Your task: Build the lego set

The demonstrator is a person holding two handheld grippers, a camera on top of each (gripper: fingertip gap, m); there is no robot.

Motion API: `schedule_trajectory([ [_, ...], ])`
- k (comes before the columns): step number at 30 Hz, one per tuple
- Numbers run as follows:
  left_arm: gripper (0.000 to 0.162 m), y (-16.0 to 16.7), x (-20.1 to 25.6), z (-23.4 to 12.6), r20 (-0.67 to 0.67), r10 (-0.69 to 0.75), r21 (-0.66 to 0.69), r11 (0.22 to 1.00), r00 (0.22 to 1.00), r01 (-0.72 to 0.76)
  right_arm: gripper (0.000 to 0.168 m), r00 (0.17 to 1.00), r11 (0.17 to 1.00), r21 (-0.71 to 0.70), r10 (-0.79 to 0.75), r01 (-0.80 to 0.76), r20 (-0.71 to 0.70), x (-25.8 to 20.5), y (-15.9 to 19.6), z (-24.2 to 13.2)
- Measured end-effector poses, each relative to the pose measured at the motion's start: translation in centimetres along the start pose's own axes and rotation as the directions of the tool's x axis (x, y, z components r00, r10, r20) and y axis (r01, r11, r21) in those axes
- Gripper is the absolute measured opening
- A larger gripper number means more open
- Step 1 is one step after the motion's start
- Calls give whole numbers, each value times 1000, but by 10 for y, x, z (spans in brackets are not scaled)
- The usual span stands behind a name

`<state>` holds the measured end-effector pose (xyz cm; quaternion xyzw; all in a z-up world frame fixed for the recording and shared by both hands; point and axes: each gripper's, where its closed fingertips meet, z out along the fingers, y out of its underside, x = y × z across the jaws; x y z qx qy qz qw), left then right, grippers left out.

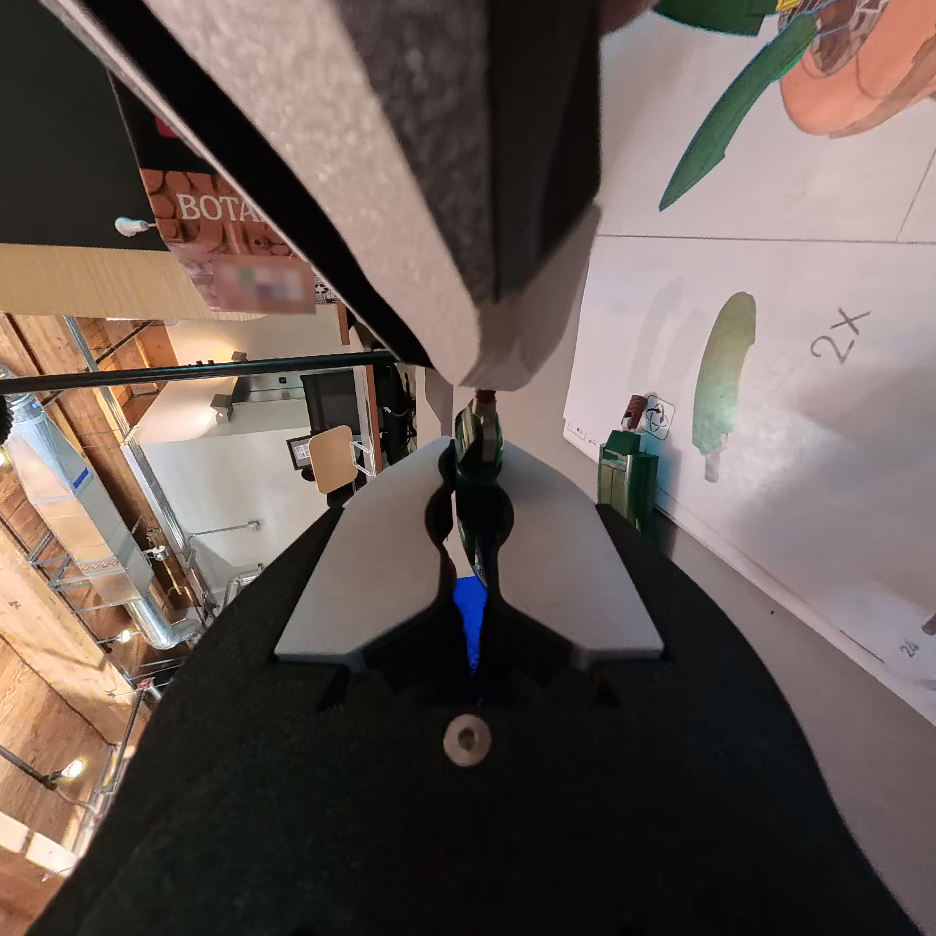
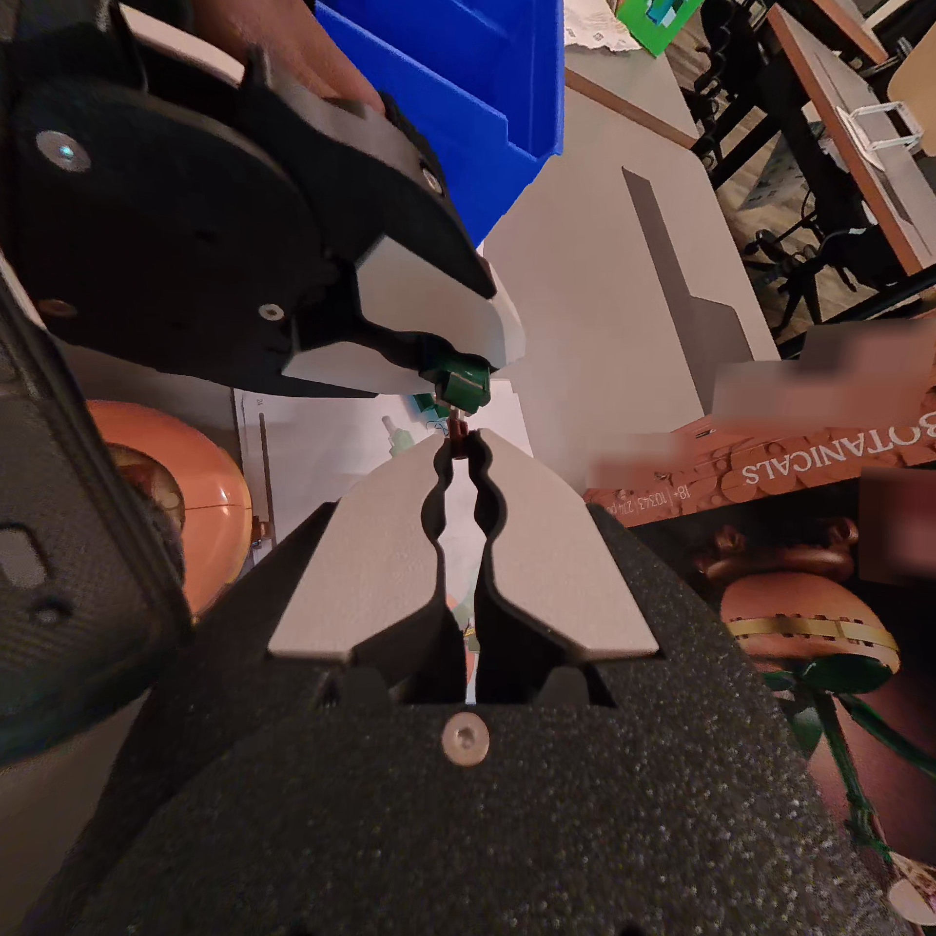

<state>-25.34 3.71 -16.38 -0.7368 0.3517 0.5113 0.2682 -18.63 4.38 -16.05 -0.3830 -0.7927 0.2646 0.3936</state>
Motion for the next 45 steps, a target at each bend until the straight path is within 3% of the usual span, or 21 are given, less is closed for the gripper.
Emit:
schedule_trajectory([
  [17, 7, -5, 14, 7, -103, 182, -35, 982, 978, -187, 6, 975, 990, -37, 137, -132, 177, -8, 13, 4],
  [27, 7, -4, 17, 11, -115, 89, -45, 995, 989, -94, 5, 930, 960, -17, 276, -281, 242, -5, 13, 8],
  [33, 7, -3, 26, 13, -143, 127, -62, 989, 982, -137, 5, 921, 950, -40, 309, -308, 239, -8, 17, 15],
  [41, 8, -4, 27, 17, -144, 22, -49, 998, 989, -29, 6, 917, 935, 53, 333, -352, 218, -2, 13, 15],
  [44, 8, 0, 16, 17, -68, -52, -44, 998, 996, 49, 34, 903, 905, 142, 365, -402, 228, 7, 1, 7],
  [45, 8, 2, 12, 17, -45, -85, -39, 996, 995, 84, 34, 900, 896, 170, 367, -410, 236, 10, -2, 3],
])
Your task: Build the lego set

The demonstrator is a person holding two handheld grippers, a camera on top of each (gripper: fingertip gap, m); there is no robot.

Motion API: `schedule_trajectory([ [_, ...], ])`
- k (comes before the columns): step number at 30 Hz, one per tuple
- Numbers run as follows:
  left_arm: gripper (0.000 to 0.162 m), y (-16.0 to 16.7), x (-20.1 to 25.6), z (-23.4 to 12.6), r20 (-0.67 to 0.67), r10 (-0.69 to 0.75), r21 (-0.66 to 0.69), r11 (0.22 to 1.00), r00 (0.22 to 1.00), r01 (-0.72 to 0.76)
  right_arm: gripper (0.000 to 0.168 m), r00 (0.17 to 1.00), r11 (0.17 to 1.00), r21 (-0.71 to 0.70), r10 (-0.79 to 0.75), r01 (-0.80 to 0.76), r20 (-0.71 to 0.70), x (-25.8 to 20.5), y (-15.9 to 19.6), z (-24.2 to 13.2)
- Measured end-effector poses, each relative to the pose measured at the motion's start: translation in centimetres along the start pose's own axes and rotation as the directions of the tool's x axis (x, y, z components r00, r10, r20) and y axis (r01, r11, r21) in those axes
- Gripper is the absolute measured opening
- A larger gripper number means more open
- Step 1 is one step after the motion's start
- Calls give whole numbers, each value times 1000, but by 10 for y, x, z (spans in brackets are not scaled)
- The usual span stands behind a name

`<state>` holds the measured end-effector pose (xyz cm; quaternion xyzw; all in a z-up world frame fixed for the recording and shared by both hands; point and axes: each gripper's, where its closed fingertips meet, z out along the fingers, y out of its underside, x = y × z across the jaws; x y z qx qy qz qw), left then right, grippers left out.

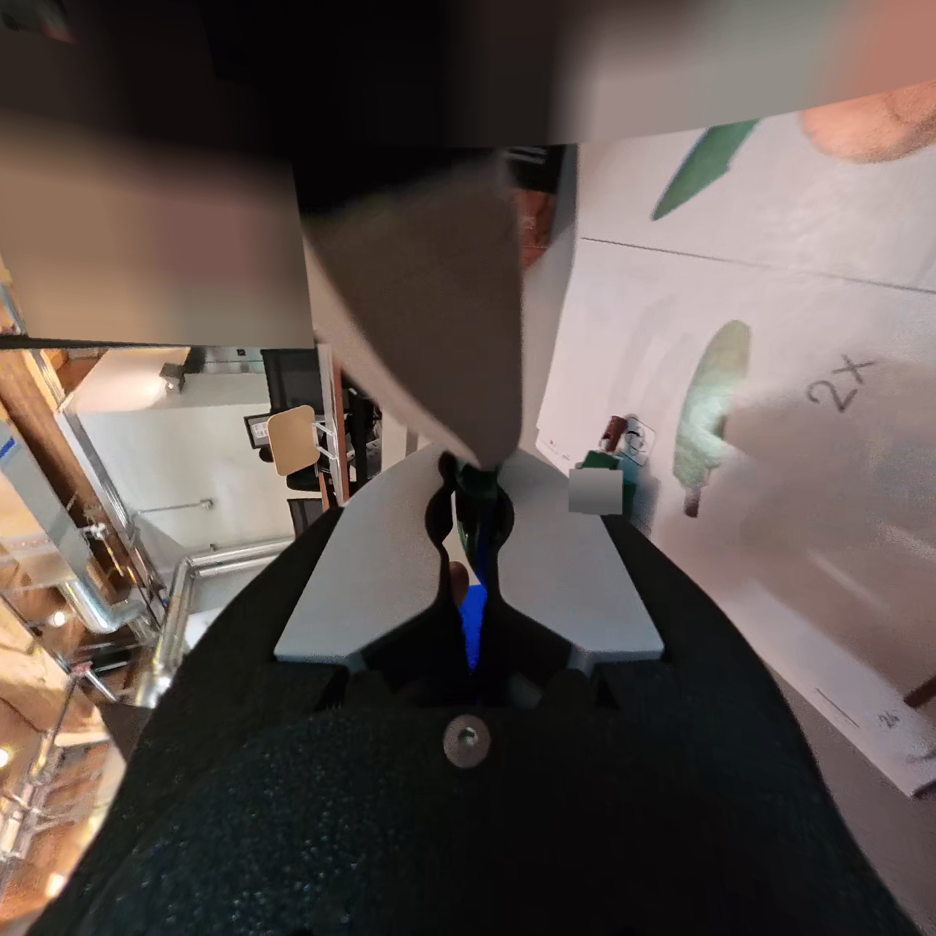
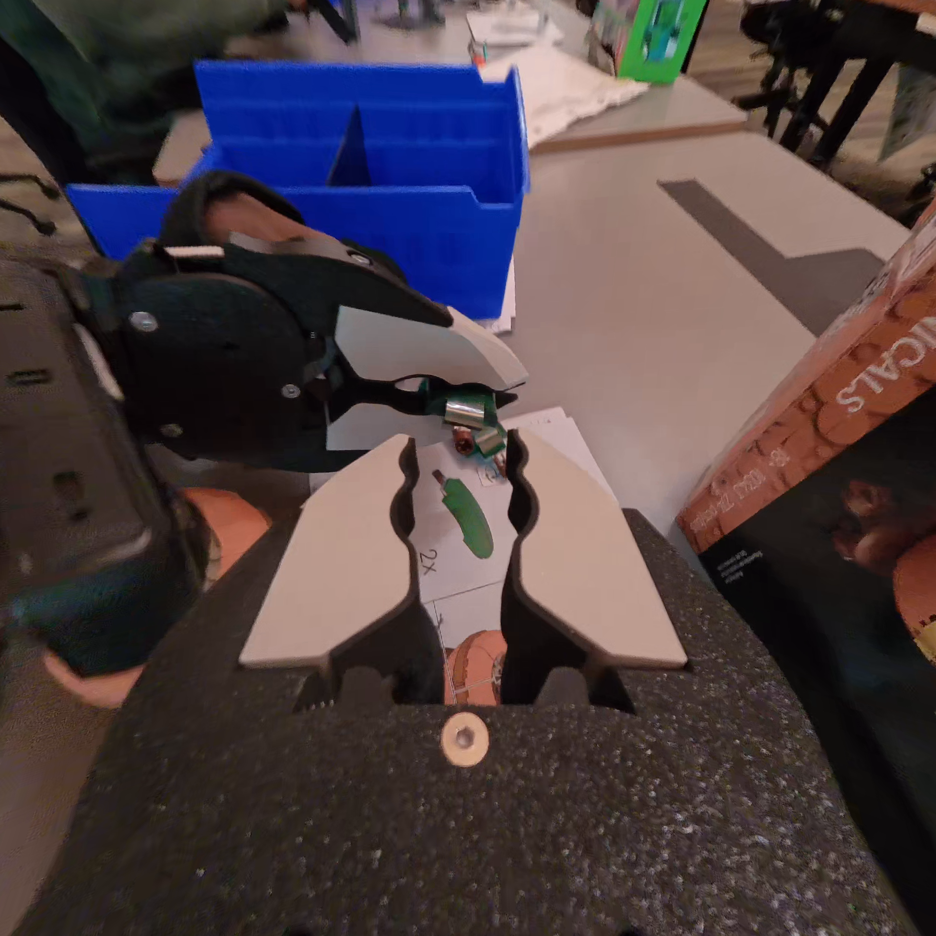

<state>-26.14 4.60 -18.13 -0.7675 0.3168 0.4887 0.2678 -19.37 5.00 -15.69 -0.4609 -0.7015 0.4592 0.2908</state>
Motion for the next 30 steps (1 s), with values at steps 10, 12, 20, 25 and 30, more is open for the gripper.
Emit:
schedule_trajectory([
  [10, 8, -7, -15, -14, 33, -185, 102, 978, 982, 181, 18, 999, 997, 70, -41, 39, 27, -13, -13, 1],
  [12, 8, -8, -15, -16, 49, -162, 98, 983, 986, 157, 17, 999, 995, 92, -46, 46, 7, -12, -18, -2],
  [20, 8, -12, -15, -19, 69, -145, 99, 985, 987, 138, 6, 992, 990, 71, -121, 124, -40, -14, -18, -7],
  [25, 8, -14, -16, -19, 76, -126, 114, 987, 989, 117, 13, 989, 990, 21, -139, 140, -47, -11, -9, -9],
  [30, 8, -21, -23, -24, 128, -64, 165, 985, 990, 43, 32, 998, 999, -34, 13, -11, 55, -23, 0, -7],
])
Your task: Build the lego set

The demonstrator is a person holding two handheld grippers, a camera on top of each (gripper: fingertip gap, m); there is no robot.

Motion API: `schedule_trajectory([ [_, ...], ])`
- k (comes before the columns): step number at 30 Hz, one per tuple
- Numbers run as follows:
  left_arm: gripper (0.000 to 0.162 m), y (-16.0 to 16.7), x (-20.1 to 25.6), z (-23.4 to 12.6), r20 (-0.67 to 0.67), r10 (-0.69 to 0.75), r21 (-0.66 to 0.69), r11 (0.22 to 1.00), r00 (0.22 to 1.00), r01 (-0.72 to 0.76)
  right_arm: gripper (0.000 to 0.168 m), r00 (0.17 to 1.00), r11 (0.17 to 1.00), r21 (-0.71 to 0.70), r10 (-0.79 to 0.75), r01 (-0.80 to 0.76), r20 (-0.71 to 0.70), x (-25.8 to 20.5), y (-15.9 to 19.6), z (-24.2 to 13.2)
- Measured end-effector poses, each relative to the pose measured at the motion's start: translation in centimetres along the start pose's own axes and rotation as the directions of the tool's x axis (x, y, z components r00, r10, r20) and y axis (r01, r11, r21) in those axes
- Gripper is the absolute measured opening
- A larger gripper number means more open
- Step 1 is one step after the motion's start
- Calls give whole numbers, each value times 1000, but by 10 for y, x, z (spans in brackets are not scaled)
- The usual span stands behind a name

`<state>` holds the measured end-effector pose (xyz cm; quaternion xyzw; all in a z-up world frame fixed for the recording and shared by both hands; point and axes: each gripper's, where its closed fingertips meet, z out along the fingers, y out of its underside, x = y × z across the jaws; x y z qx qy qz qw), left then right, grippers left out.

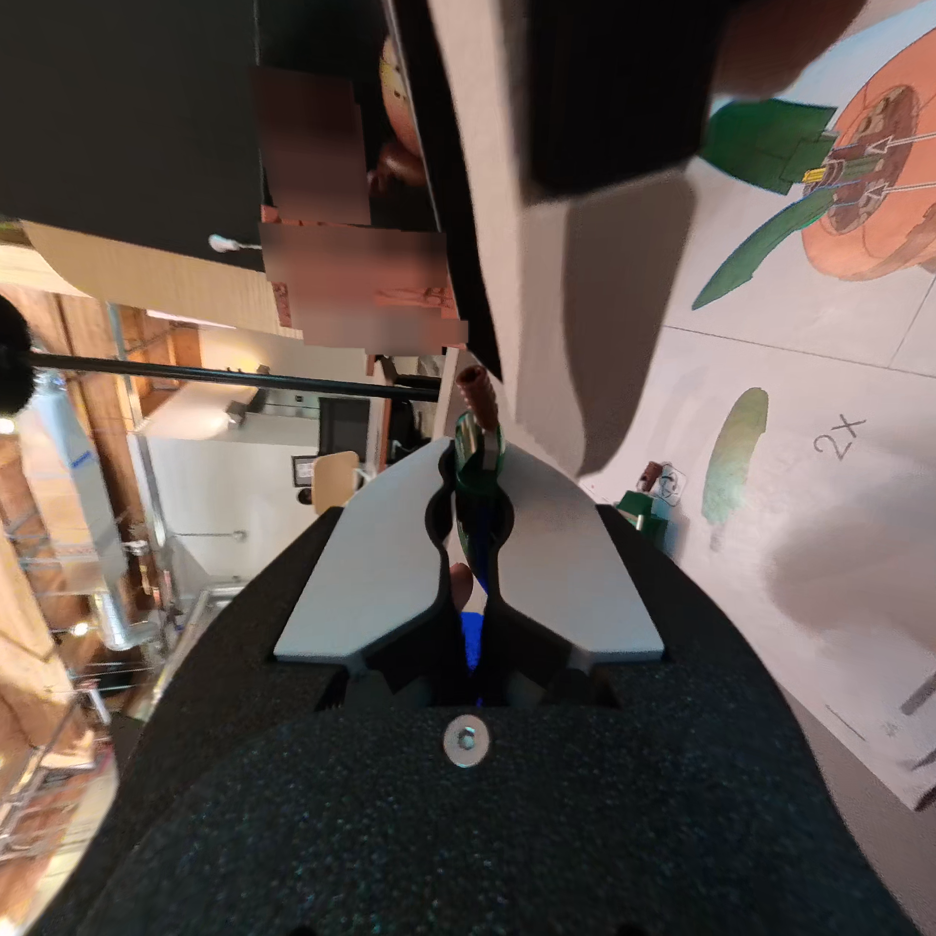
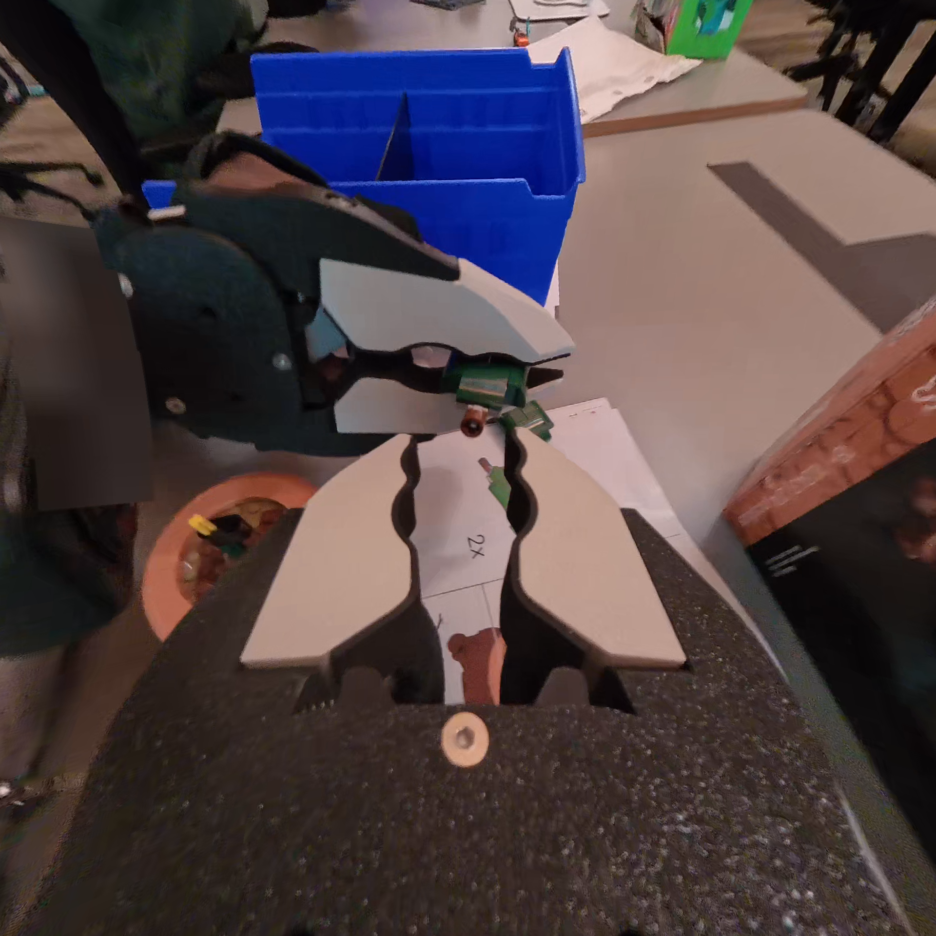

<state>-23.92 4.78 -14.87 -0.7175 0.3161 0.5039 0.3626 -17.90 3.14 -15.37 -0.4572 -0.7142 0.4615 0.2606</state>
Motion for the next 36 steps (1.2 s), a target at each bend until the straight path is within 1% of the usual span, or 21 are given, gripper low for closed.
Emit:
schedule_trajectory([
  [1, 8, -1, 0, 0, 7, 21, -3, 1000, 1000, -21, 34, 999, 999, 4, 32, -32, -5, 0, 0, 1],
  [5, 8, -9, 3, -3, 14, 40, 0, 999, 999, -40, 16, 996, 998, 55, 32, -28, -82, 5, -6, -5],
  [8, 8, -13, 2, -5, 26, 37, -1, 999, 999, -37, 16, 993, 999, 49, 12, -6, -121, 3, -6, -8],
  [12, 8, -18, 1, -9, 60, 74, -13, 997, 995, -73, 17, 983, 999, 45, 9, 0, -183, 3, -3, -10],
  [14, 9, -23, 1, -11, 78, 85, -6, 996, 993, -85, 16, 979, 997, 72, 0, 15, -203, 2, -6, -14],
  [16, 16, -31, 0, -16, 85, 63, 31, 997, 994, -66, 16, 973, 994, 108, 0, 26, -232, 2, -8, -19],
  [18, 34, -35, -4, -21, 81, 4, 54, 998, 997, -9, 16, 962, 990, 139, 2, 37, -272, 6, -9, -29],
  [20, 49, -32, -9, -26, 60, -93, 65, 994, 994, 89, 16, 945, 986, 159, 2, 54, -328, 12, -8, -44],
  [22, 57, -25, -11, -31, -15, -246, 74, 966, 969, 247, 16, 909, 986, 154, 2, 68, -416, 22, 0, -69],
  [24, 60, -16, -12, -38, -105, -438, 79, 891, 893, 447, 16, 854, 988, 140, 11, 73, -521, 32, 12, -105],
  [25, 62, -10, -13, -43, -151, -532, 76, 834, 833, 546, 16, 818, 989, 130, 16, 73, -575, 36, 18, -126],
  [27, 68, -3, -12, -54, -273, -690, 66, 682, 670, 729, 16, 739, 991, 117, 32, 64, -673, 38, 32, -167],
  [29, 82, -2, -6, -67, -422, -769, 27, 519, 480, 854, 16, 673, 993, 106, 39, 59, -738, 32, 45, -201],
  [30, 91, -3, -2, -73, -481, -781, 3, 453, 399, 891, 16, 648, 994, 100, 42, 53, -761, 27, 52, -213],
  [31, 100, -3, 2, -78, -519, -786, -18, 404, 337, 915, 16, 625, 995, 91, 43, 46, -779, 22, 59, -222],
  [32, 106, -1, 5, -81, -532, -793, -35, 371, 297, 928, 16, 611, 996, 81, 41, 38, -790, 16, 66, -228],
  [33, 110, 2, 10, -84, -534, -797, -44, 360, 283, 932, 16, 599, 997, 72, 40, 31, -800, 10, 74, -232],
  [34, 113, 3, 14, -87, -537, -794, -47, 365, 284, 930, 16, 587, 998, 65, 42, 17, -808, 5, 83, -235],
  [36, 115, 1, 20, -93, -546, -789, -46, 363, 281, 931, 16, 602, 998, 51, 55, -24, -797, -7, 102, -235],
])
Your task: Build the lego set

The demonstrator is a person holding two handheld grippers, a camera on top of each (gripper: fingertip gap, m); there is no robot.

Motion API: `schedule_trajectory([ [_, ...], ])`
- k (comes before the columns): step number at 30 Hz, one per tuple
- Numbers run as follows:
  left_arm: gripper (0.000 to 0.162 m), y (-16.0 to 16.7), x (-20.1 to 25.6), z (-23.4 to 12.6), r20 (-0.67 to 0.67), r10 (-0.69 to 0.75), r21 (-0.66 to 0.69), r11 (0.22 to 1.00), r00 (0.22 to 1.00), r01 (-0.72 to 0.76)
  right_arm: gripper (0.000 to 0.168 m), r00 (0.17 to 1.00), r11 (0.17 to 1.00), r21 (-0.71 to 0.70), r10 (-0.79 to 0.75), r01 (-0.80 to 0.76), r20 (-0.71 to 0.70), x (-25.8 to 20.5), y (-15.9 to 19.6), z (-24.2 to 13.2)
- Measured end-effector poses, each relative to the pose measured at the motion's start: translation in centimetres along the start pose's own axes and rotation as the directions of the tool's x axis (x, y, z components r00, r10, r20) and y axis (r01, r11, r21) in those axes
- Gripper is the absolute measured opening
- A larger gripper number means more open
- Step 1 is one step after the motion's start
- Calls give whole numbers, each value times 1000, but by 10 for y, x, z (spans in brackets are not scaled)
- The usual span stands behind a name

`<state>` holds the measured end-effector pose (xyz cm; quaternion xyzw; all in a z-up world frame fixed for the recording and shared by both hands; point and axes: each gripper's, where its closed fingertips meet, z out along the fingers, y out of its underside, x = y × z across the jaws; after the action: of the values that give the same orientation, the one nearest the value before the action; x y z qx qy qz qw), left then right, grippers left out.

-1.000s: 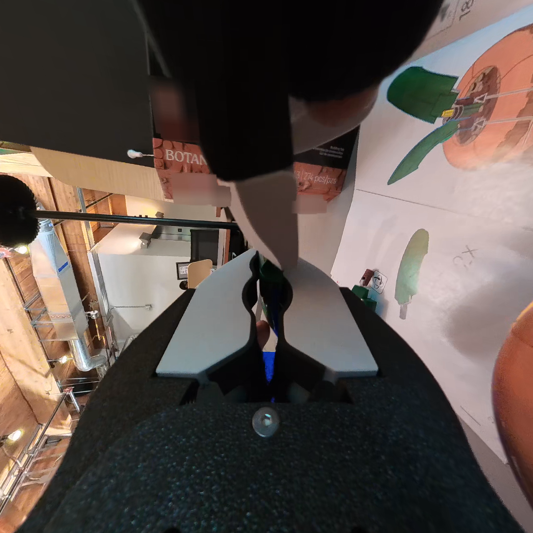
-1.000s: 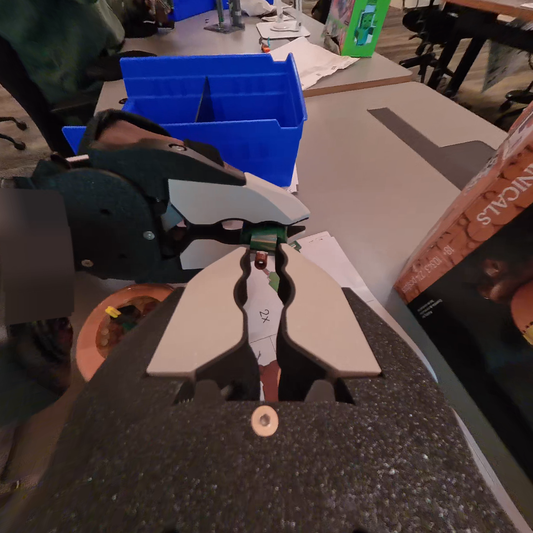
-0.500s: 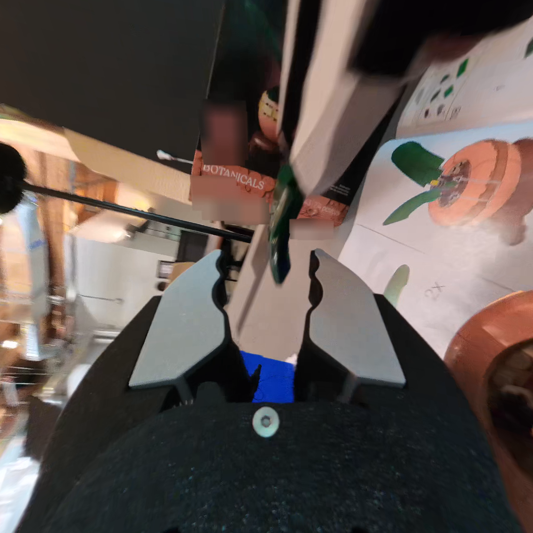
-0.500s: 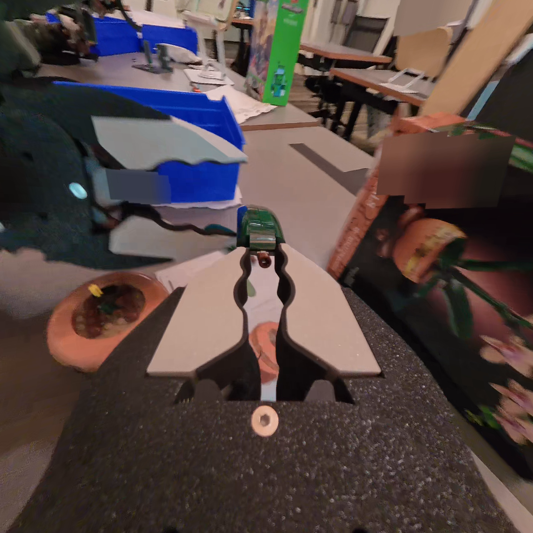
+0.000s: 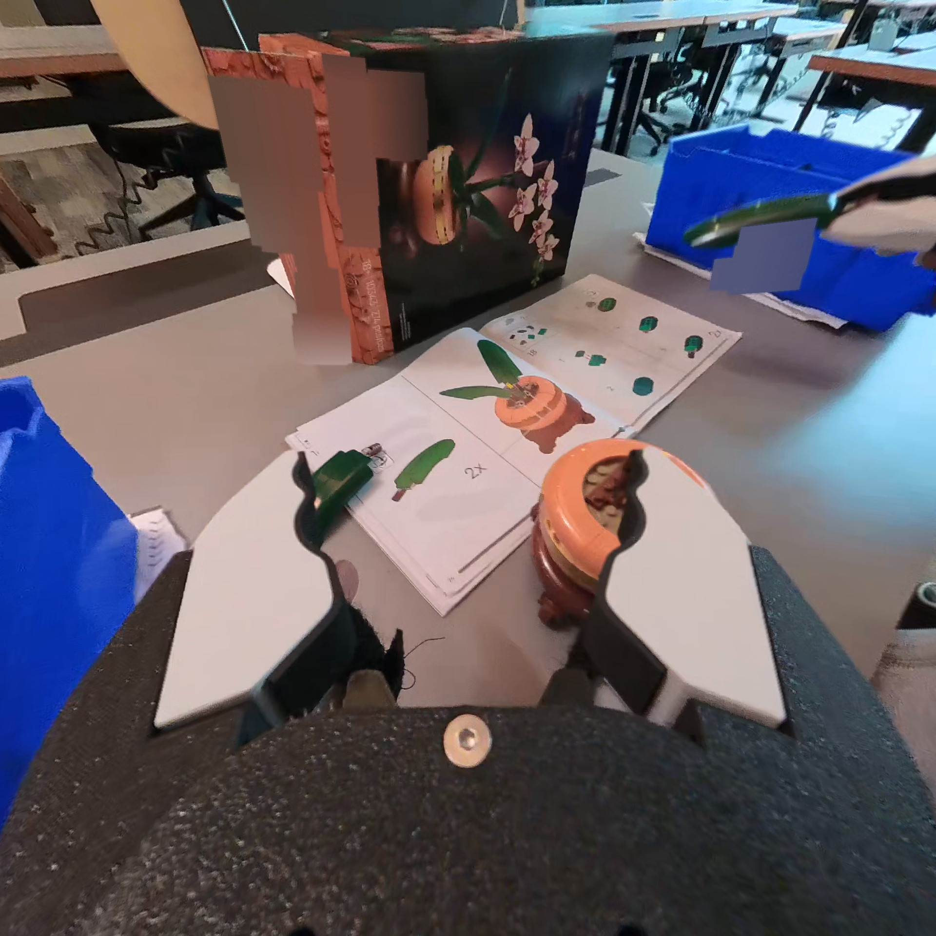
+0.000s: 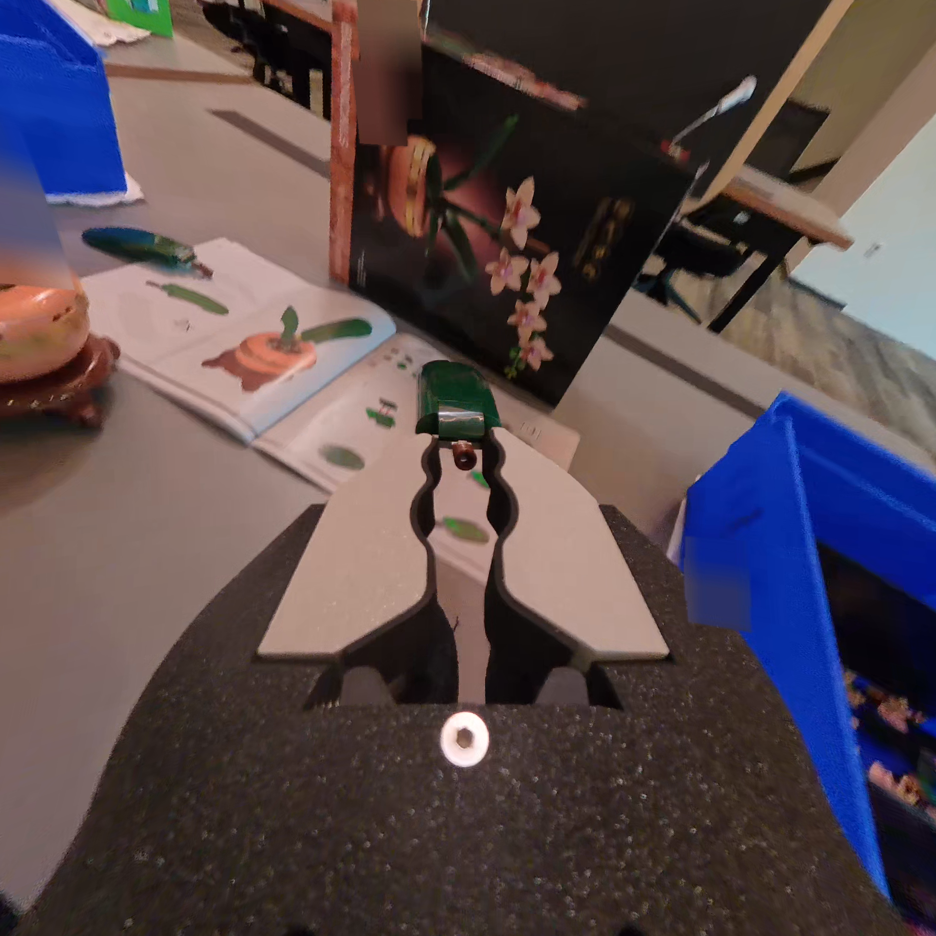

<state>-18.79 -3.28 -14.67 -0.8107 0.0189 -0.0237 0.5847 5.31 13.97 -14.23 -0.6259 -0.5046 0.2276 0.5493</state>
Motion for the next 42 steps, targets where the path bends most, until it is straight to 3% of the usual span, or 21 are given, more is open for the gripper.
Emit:
schedule_trajectory([
  [4, 115, -3, 20, -8, -95, -65, 40, 997, 993, 69, 16, 990, 992, -62, 112, -107, 84, -22, 37, -8],
  [8, 107, -4, 22, -4, -124, -103, 51, 993, 987, 110, 16, 968, 989, -6, 147, -148, 204, -52, 32, 9],
  [12, 86, -6, 9, -4, -65, -121, 68, 990, 991, 125, 16, 924, 987, 9, 148, -162, 353, -85, 15, 34],
  [15, 73, 5, -14, -2, 76, -109, 42, 993, 991, 106, 16, 909, 987, 18, 139, -159, 392, -102, 5, 52],
  [19, 32, 19, -45, -1, 260, -32, -5, 999, 965, 34, 16, 914, 991, 22, 114, -133, 390, -114, -1, 73],
  [23, 20, 34, -56, 13, 291, 92, -122, 991, 952, -58, 16, 911, 995, 6, 92, -104, 403, -114, 0, 87],
  [26, 0, 42, -60, 23, 268, 182, -194, 972, 946, -132, 16, 906, 998, 26, 44, -61, 422, -106, 1, 90],
  [32, 2, 36, -53, 30, 178, 155, -95, 986, 972, -140, 16, 842, 998, 50, 14, -48, 540, -115, 4, 86],
  [37, 9, 33, -43, 33, 83, 124, -32, 992, 989, -121, 16, 792, 990, 15, -121, 140, 599, -135, 15, 95],
  [42, 16, 40, -29, 50, 10, 203, -56, 978, 979, -202, 16, 710, 946, 0, -243, 324, 661, -139, 27, 104],
])
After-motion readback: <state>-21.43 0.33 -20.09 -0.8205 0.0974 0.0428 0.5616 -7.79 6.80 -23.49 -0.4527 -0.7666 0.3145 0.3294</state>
